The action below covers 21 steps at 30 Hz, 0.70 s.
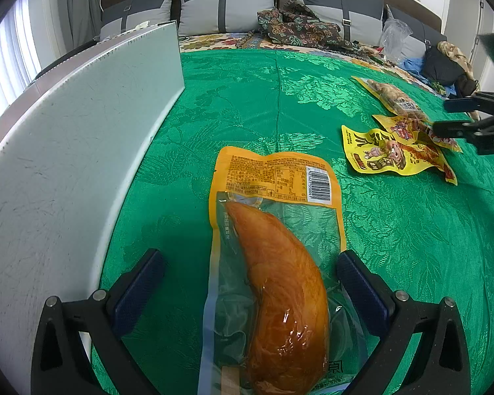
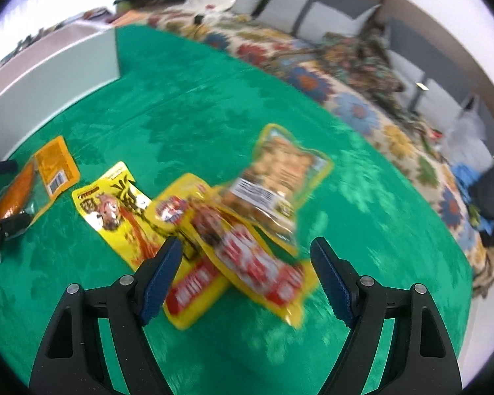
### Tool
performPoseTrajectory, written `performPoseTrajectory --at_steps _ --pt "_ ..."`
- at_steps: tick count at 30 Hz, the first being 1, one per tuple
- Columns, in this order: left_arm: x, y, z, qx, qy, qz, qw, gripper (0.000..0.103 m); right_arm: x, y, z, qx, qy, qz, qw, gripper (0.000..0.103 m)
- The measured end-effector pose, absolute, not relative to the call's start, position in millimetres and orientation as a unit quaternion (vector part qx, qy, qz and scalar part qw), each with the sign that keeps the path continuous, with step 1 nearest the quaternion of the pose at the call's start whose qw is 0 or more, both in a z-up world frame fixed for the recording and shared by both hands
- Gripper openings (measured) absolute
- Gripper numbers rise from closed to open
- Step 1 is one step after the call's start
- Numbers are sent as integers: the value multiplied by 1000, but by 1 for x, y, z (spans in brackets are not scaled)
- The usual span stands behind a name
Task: Organize snacks
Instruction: 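Lower the right tool onto the yellow spicy strip pack and grasp it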
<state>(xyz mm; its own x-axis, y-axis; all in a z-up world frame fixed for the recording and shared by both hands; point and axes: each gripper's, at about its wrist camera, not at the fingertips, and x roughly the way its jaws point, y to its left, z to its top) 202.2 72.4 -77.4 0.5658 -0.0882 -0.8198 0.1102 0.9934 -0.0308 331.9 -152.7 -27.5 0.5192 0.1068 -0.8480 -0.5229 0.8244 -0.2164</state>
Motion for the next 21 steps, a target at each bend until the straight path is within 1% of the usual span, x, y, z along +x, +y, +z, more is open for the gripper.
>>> performPoseTrajectory --at_steps 5,9,16,21 --pt "202 72 -78 12 463 -56 885 103 346 -140 -47 -244 495 201 810 83" --pt "202 72 -78 12 463 -56 885 103 350 -148 -48 -208 511 194 811 83" --pt "202 72 -78 12 463 -56 885 103 354 -155 -48 -161 533 197 807 84" --pt "202 72 -78 12 462 -56 885 103 350 -154 -48 -167 535 196 805 84"
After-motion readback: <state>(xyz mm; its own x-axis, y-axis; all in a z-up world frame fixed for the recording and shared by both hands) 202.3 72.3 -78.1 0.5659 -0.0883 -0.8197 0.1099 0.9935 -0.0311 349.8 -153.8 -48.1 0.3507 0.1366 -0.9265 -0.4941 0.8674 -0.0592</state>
